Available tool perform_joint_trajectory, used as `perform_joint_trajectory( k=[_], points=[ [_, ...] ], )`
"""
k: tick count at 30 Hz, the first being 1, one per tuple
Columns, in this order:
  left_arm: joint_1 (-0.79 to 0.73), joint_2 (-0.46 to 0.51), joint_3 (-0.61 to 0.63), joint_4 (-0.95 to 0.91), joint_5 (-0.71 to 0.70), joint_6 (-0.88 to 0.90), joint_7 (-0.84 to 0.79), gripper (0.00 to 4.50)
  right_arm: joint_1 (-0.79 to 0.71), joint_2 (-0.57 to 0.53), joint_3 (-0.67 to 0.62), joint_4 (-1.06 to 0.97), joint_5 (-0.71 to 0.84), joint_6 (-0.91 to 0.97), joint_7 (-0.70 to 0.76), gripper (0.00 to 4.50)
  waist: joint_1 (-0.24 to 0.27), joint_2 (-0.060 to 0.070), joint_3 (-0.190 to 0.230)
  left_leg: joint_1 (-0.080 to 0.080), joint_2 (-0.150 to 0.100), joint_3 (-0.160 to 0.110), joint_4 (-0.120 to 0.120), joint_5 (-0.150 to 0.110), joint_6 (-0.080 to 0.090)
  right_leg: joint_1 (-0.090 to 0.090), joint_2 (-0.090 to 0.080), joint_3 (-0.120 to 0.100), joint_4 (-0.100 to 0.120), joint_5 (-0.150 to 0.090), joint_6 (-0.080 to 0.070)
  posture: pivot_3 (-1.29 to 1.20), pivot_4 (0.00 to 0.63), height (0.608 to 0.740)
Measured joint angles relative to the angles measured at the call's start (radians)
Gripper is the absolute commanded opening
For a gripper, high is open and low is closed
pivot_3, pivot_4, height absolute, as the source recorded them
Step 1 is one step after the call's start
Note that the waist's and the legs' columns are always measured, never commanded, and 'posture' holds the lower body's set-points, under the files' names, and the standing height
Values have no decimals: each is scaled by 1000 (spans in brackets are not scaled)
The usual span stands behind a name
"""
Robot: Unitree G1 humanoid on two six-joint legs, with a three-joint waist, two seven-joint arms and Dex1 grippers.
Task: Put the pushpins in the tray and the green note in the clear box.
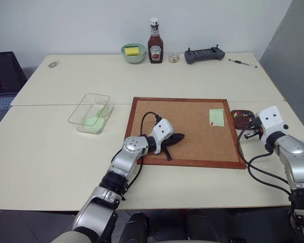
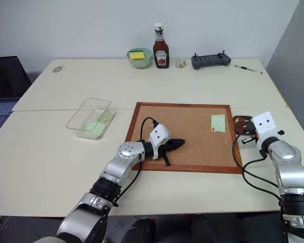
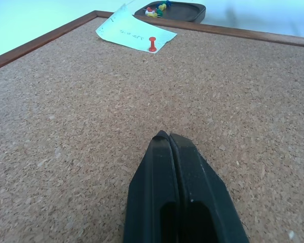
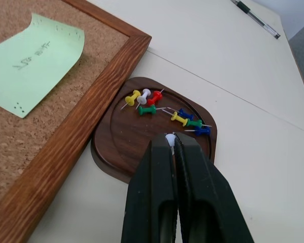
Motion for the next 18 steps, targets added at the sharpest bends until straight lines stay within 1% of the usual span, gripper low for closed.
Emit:
perform_joint_trajectory(
  k=[3, 4, 9, 16, 18],
  points=[
    [0, 0, 0, 0, 2, 0, 0, 0, -29, 3, 11, 54, -18, -29, -12, 4, 0, 0, 0, 0, 0, 0, 0, 0, 0, 0, 0, 0, 0, 0, 0, 0, 150, 740],
    [0, 0, 0, 0, 3, 0, 0, 0, -40, 4, 15, 75, -23, -41, -14, 380, 0, 0, 0, 0, 0, 0, 0, 0, 0, 0, 0, 0, 0, 0, 0, 0, 150, 740],
    [1, -1, 0, -2, 4, 1, 1, 0, -74, 13, 32, 151, -44, -91, -29, 1383, 0, 0, 0, 0, 0, 0, 0, 0, 0, 0, 0, 0, 0, 0, 0, 0, 150, 740],
    [4, -1, 1, -7, 5, 1, 4, 0, -78, 14, 31, 164, -48, -116, -37, 2870, 0, 0, 0, 0, 0, 0, 0, 0, 0, 0, 0, 0, 0, 0, 0, 0, 150, 740],
    [5, -1, 1, -8, 6, 1, 5, 0, -75, 15, 24, 154, -38, -116, -37, 3224, 0, 0, 0, 0, 0, 0, 0, 0, 0, 0, 0, 0, 0, 0, 0, 0, 150, 740]
  ],
)
